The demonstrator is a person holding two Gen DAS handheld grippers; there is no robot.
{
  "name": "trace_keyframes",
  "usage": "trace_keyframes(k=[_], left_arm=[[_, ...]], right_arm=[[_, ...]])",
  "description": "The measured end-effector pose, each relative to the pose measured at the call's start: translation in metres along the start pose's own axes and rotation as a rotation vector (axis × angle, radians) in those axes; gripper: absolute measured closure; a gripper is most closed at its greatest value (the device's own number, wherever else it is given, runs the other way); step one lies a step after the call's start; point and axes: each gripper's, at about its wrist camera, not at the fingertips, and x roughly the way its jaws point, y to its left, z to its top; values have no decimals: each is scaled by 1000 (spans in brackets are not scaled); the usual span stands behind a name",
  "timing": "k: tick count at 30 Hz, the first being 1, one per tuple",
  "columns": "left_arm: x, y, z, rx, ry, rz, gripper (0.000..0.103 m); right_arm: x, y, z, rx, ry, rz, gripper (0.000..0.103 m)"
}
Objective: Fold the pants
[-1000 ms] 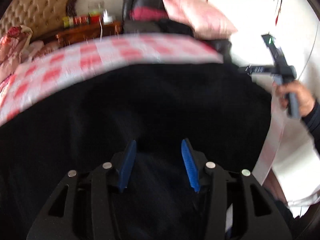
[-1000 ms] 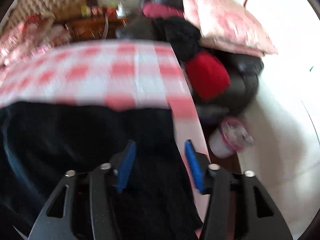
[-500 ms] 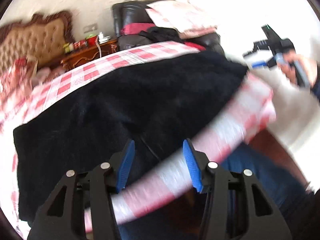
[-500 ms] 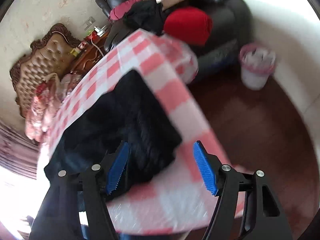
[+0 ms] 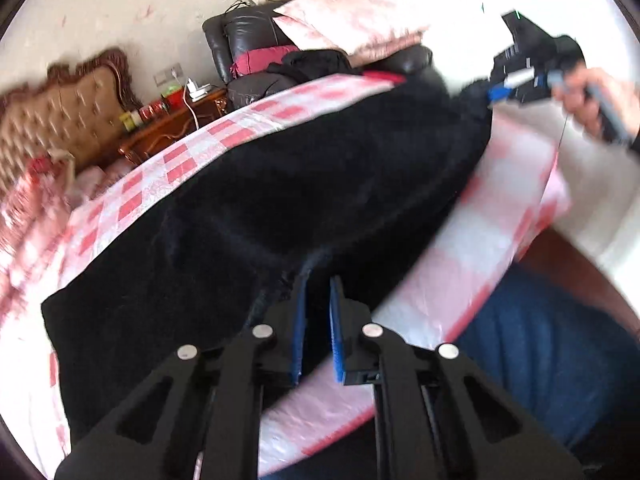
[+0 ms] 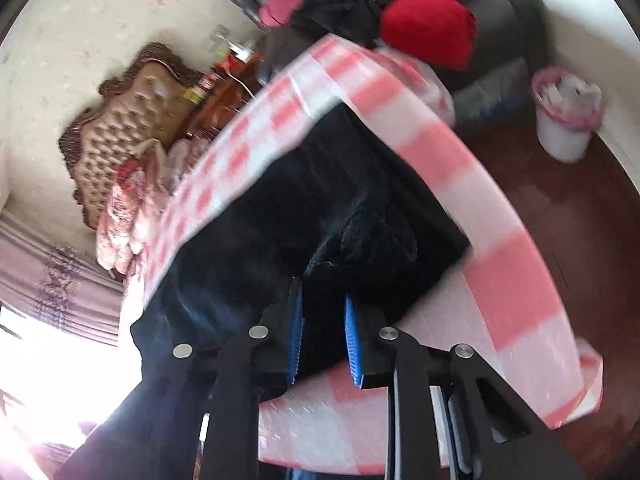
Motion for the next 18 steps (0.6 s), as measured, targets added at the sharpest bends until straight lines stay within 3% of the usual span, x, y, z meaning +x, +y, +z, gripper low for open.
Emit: trace_keyframes(k=[4, 8, 11, 14, 16, 18], left_arm=[[1, 28, 19, -29, 3, -8, 92], [6, -8, 9, 125, 58, 9, 92], [18, -34, -10, 177, 94, 26, 92], [21, -43, -23, 165, 106, 32, 83], [22, -46, -27, 149, 104, 27, 72], [24, -47, -30, 133, 102, 29, 68]], right_arm=[[0, 14, 14, -45, -16, 4, 87], [2, 1, 17, -44, -24, -17, 89], [1, -17, 8, -10, -16, -10, 90], [3, -29, 3, 8, -2, -12, 90], [4, -41, 0, 47, 16, 9, 89], [4, -47, -2, 68, 20, 30, 87]])
